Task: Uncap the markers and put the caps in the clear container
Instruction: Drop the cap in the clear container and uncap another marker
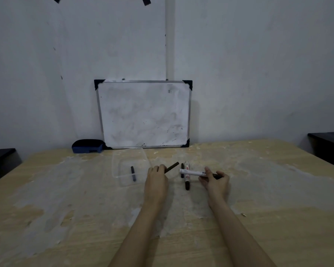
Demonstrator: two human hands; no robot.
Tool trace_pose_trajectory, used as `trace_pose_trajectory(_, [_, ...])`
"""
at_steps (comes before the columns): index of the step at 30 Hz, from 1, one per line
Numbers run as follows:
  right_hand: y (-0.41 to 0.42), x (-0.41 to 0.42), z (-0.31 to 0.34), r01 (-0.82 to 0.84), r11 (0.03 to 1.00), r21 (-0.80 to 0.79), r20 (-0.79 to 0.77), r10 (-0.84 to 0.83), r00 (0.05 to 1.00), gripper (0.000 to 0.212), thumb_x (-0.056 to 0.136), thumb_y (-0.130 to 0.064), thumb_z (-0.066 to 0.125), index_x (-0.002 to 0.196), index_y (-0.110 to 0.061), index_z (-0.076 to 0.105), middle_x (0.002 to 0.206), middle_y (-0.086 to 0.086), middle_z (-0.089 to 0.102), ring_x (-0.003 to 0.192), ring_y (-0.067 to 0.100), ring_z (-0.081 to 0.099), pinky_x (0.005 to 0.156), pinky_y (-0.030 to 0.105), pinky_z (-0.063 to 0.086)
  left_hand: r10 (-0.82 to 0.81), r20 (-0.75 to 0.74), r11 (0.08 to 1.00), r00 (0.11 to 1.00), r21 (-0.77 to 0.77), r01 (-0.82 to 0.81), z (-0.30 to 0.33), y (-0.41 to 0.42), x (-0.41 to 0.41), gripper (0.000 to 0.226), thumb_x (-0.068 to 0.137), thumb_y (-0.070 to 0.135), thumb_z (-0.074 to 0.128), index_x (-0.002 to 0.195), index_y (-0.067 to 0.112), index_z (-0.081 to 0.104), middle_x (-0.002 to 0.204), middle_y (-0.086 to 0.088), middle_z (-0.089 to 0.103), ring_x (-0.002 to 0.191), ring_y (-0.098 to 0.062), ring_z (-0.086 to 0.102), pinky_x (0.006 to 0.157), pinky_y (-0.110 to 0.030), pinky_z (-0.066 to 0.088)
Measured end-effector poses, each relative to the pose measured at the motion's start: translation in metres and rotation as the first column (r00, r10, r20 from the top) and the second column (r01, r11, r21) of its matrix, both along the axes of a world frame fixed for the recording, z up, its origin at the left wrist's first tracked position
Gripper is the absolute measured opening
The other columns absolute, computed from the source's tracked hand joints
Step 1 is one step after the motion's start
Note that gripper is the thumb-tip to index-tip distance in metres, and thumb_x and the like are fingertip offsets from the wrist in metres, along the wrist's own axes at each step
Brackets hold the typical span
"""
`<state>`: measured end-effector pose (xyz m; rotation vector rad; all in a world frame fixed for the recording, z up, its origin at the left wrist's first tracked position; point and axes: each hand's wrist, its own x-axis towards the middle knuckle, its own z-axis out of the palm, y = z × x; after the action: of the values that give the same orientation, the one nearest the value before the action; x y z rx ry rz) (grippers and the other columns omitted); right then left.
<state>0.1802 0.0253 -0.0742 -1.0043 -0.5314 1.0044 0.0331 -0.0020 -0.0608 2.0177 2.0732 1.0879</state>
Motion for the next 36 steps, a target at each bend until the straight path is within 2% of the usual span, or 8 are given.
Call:
trace_pose_trajectory(3, [-0.001,0.007,0.001,0.081,0.996,-0.028,0.024,-0.080,0.996,0.041,0.089,-0.008,0.056,0.124,0.001,0.038,0.113,0.019,0.047,0.080,0.025,0.057,0.080,0.031,0.052,-0.021,0.086,0.995,0.996,0.099,0.012,-0.007,-0.008,-0.004,0.038,0.092,-0.006,0.039,0.125,0.008,0.052,0.122,-0.009,0.057,0.115,-0.021,0.045,0.092,-0.029,0.041])
trace_pose_trajectory(6, [-0.002,0.010,0.001,0.104,0.994,-0.042,0.001,-0.104,0.995,0.046,0.090,-0.008,0.056,0.130,0.003,0.037,0.107,0.015,0.046,0.065,0.011,0.052,0.089,0.038,0.049,-0.051,0.080,0.993,0.995,0.110,0.042,-0.012,-0.012,-0.008,0.049,0.083,-0.015,0.040,0.124,0.008,0.055,0.122,-0.009,0.057,0.116,-0.021,0.044,0.093,-0.024,0.038])
trace_pose_trajectory(19, [-0.006,0.007,0.004,0.051,0.999,-0.018,-0.006,-0.051,0.999,0.042,0.089,-0.005,0.057,0.127,0.002,0.040,0.110,0.017,0.046,0.074,0.020,0.056,0.086,0.034,0.048,-0.098,0.073,0.985,0.993,0.151,0.086,-0.012,-0.014,-0.008,0.054,0.079,-0.019,0.040,0.123,0.007,0.057,0.123,-0.008,0.058,0.120,-0.018,0.045,0.098,-0.019,0.034])
trace_pose_trajectory(22, [-0.006,0.003,0.003,-0.024,1.000,0.002,0.020,0.023,1.000,0.032,0.088,-0.005,0.058,0.116,-0.002,0.043,0.107,0.017,0.048,0.076,0.021,0.058,0.069,0.029,0.056,-0.132,0.060,0.980,0.989,0.161,0.121,-0.012,-0.013,-0.006,0.048,0.083,-0.016,0.043,0.124,0.006,0.057,0.122,-0.010,0.059,0.119,-0.020,0.047,0.099,-0.021,0.036])
trace_pose_trajectory(26, [-0.005,-0.003,0.003,-0.173,0.985,0.022,-0.085,0.174,0.981,0.040,0.088,-0.003,0.057,0.124,0.002,0.042,0.109,0.023,0.050,0.074,0.020,0.059,0.076,0.034,0.055,-0.170,0.187,0.967,0.968,0.218,0.128,-0.008,-0.017,0.003,0.036,0.093,0.011,0.051,0.129,0.010,0.052,0.122,-0.011,0.058,0.116,-0.019,0.054,0.096,-0.021,0.041])
trace_pose_trajectory(28, [-0.004,-0.002,0.003,-0.202,0.977,0.067,-0.237,0.212,0.948,0.028,0.089,0.000,0.054,0.115,0.002,0.046,0.105,0.021,0.052,0.075,0.021,0.059,0.064,0.025,0.059,-0.100,0.228,0.972,0.968,0.231,0.045,-0.005,-0.019,0.003,0.033,0.094,0.026,0.050,0.122,0.010,0.054,0.119,-0.008,0.058,0.113,-0.019,0.054,0.089,-0.022,0.044])
trace_pose_trajectory(32, [-0.003,0.008,0.002,-0.191,0.978,0.082,-0.449,0.208,0.869,0.010,0.090,-0.004,0.052,0.082,0.002,0.055,0.083,0.011,0.057,0.077,0.016,0.058,0.047,0.016,0.057,0.101,-0.014,0.995,0.995,0.007,-0.101,0.001,-0.018,-0.005,0.025,0.093,0.024,0.043,0.108,0.006,0.053,0.112,-0.012,0.058,0.108,-0.024,0.050,0.081,-0.033,0.048])
trace_pose_trajectory(36, [-0.004,0.008,0.000,-0.193,0.979,0.073,-0.398,0.206,0.894,0.013,0.090,-0.006,0.055,0.098,0.003,0.053,0.087,0.014,0.059,0.078,0.017,0.060,0.053,0.018,0.059,0.132,-0.163,0.960,0.978,-0.224,-0.167,-0.008,-0.020,-0.008,0.030,0.091,0.011,0.040,0.117,0.001,0.049,0.125,-0.019,0.047,0.121,-0.032,0.041,0.092,-0.037,0.047])
